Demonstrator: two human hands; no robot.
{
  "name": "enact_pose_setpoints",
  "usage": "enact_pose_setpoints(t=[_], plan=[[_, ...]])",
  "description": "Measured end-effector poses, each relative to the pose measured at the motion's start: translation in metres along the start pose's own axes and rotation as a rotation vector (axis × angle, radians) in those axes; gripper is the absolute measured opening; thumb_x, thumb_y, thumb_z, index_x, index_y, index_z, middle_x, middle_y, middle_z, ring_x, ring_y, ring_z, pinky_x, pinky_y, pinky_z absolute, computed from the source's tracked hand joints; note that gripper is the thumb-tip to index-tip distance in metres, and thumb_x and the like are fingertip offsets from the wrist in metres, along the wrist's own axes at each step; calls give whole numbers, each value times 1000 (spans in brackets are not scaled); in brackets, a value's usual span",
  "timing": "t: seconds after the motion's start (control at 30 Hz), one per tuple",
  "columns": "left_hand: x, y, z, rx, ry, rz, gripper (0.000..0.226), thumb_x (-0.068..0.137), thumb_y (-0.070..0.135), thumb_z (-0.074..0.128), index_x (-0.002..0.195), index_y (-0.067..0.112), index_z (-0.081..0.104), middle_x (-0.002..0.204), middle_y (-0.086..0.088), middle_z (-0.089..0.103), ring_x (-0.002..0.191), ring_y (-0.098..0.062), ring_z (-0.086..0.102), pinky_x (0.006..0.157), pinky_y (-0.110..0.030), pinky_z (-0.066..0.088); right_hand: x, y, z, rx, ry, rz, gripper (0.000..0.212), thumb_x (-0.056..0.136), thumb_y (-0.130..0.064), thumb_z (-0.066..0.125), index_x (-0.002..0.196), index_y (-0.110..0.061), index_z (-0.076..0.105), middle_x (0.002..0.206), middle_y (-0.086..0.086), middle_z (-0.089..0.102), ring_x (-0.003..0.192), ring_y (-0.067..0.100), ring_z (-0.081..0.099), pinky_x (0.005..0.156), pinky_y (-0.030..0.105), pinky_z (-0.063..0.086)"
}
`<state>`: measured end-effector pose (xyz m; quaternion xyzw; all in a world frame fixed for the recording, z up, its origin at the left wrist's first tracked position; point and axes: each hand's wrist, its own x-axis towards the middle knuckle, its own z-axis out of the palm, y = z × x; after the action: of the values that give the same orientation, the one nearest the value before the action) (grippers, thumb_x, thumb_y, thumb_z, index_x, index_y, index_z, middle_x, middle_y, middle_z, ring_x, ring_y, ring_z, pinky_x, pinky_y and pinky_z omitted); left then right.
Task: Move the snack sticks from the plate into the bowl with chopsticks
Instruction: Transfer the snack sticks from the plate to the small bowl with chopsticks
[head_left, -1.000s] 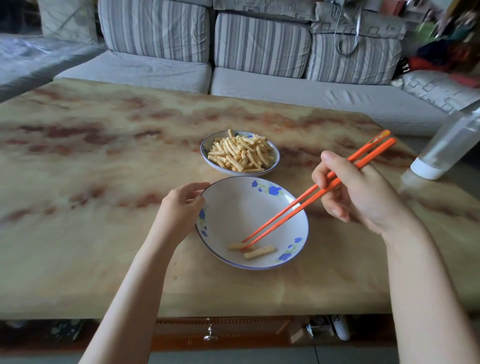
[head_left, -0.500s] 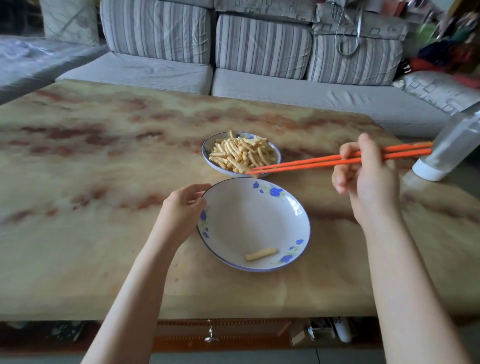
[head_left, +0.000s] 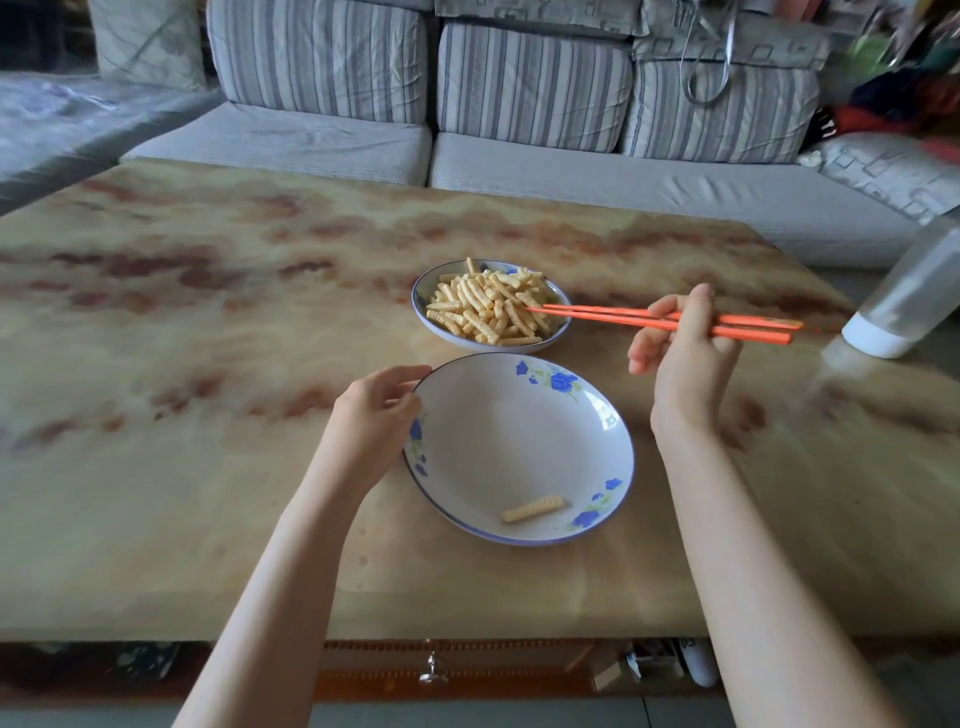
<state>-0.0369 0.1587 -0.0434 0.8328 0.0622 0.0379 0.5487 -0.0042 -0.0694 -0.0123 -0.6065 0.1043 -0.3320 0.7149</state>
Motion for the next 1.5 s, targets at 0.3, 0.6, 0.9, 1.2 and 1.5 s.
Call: enact_pose_setpoints(t=[0.3, 0.6, 0.9, 1.2, 1.5], plan=[[-1, 0, 1, -12, -2, -1, 42, 86, 1, 48, 114, 24, 68, 102, 0, 69, 84, -17, 64, 66, -18, 48, 5, -27, -23, 38, -64, -67, 42, 103, -25, 33, 68, -11, 50, 38, -1, 44, 31, 15, 40, 37, 21, 27], [-2, 1, 1, -13, 0, 3, 41, 86, 1, 50, 116, 23, 68, 101, -1, 68, 87, -18, 63, 69, -19, 47, 6, -68, -66, -220, -573, 149, 43, 101, -30, 35, 68, -7, 50, 32, 4, 31, 26, 13, 22, 33, 16, 17], [-1, 0, 2, 1, 10, 5, 41, 86, 0, 50, 115, 22, 68, 99, -1, 68, 84, -18, 62, 64, -20, 46, -2, -64, -63, -364, -723, 257, 42, 100, -30, 37, 69, -5, 50, 32, 4, 29, 27, 11, 22, 32, 16, 17], [-1, 1, 1, 2, 5, 17, 41, 86, -1, 50, 113, 23, 69, 95, 1, 66, 71, -5, 59, 52, -5, 41, -1, -54, -57, -294, -657, 256, 45, 101, -28, 38, 62, -8, 45, 42, 6, 29, 27, 12, 26, 32, 16, 19], [-2, 2, 0, -6, 0, 4, 41, 86, 0, 49, 114, 23, 69, 101, -2, 69, 84, -16, 62, 67, -16, 45, -1, -50, -42, -112, -438, 197, 42, 102, -24, 37, 64, -9, 45, 47, 1, 43, 29, 12, 29, 34, 16, 21]])
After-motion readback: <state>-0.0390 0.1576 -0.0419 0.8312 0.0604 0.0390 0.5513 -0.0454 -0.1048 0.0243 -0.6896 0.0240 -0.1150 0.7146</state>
